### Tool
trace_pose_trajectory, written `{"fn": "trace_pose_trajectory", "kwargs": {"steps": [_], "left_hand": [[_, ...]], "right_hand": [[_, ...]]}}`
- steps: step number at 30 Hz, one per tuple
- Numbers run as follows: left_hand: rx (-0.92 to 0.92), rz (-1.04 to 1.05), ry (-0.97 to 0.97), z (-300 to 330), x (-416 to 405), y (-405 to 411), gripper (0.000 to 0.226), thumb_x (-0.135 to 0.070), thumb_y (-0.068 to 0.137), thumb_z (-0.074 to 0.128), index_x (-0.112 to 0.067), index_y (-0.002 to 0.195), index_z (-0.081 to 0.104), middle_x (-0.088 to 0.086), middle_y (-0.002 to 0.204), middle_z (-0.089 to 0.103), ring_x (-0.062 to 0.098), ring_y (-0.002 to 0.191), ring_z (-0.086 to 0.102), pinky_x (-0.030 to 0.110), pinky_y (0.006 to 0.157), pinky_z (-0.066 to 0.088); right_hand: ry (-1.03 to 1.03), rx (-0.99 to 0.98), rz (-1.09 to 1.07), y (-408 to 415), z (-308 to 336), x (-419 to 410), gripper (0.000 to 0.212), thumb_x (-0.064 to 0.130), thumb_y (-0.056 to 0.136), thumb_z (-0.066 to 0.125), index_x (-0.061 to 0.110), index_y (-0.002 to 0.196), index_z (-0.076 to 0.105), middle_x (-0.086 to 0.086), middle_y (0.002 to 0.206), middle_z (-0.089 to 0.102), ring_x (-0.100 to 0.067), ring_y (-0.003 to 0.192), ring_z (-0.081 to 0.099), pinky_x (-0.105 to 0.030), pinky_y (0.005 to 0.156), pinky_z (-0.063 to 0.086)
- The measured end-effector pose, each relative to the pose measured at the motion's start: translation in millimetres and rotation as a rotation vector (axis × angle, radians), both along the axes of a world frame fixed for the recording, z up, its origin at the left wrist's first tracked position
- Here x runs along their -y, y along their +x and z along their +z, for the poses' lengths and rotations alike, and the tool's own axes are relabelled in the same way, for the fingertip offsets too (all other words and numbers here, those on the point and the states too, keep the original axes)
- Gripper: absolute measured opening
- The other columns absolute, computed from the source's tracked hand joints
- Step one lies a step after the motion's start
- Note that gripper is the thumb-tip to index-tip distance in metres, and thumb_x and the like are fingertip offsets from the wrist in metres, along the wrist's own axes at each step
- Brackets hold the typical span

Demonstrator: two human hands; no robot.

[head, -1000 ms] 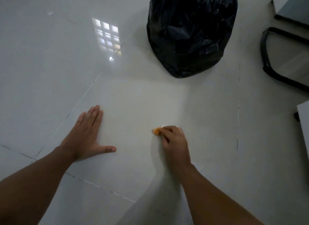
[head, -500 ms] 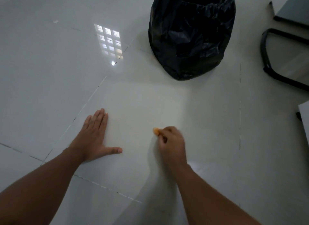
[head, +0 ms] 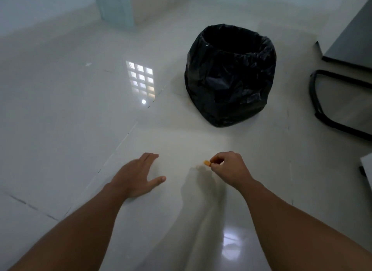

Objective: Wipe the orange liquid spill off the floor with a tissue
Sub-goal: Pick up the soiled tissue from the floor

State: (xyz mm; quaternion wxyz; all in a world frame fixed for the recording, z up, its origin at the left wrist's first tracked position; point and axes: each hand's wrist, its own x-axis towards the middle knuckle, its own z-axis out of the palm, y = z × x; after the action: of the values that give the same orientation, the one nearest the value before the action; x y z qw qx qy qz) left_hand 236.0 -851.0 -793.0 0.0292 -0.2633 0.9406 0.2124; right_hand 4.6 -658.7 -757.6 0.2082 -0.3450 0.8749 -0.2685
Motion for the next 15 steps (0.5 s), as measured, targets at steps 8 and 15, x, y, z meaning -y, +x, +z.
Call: {"fn": "trace_pose_trajectory", "kwargs": {"steps": [8, 15], "left_hand": [[-0.288, 0.017, -0.036, 109, 13, -122, 0.038, -0.049, 0.09, 0.063, -0.025, 0.12, 0.061, -0.01, 0.113, 0.066, 0.007, 0.092, 0.062, 0.032, 0.081, 0.051], [-0.306, -0.167, -0.203, 202, 24, -242, 0.044, -0.042, 0.093, 0.062, -0.016, 0.128, 0.055, 0.002, 0.123, 0.056, 0.021, 0.111, 0.057, 0.042, 0.093, 0.049]], "right_hand": [[-0.042, -0.106, -0.077, -96, 102, 19, 0.013, 0.022, 0.087, 0.071, 0.011, 0.087, 0.077, -0.006, 0.075, 0.07, -0.022, 0.07, 0.066, -0.037, 0.068, 0.059], [-0.347, -0.181, -0.144, -150, 170, 60, 0.015, 0.018, 0.087, 0.064, 0.017, 0.094, 0.077, 0.0, 0.081, 0.071, -0.014, 0.073, 0.066, -0.027, 0.063, 0.053]]}}
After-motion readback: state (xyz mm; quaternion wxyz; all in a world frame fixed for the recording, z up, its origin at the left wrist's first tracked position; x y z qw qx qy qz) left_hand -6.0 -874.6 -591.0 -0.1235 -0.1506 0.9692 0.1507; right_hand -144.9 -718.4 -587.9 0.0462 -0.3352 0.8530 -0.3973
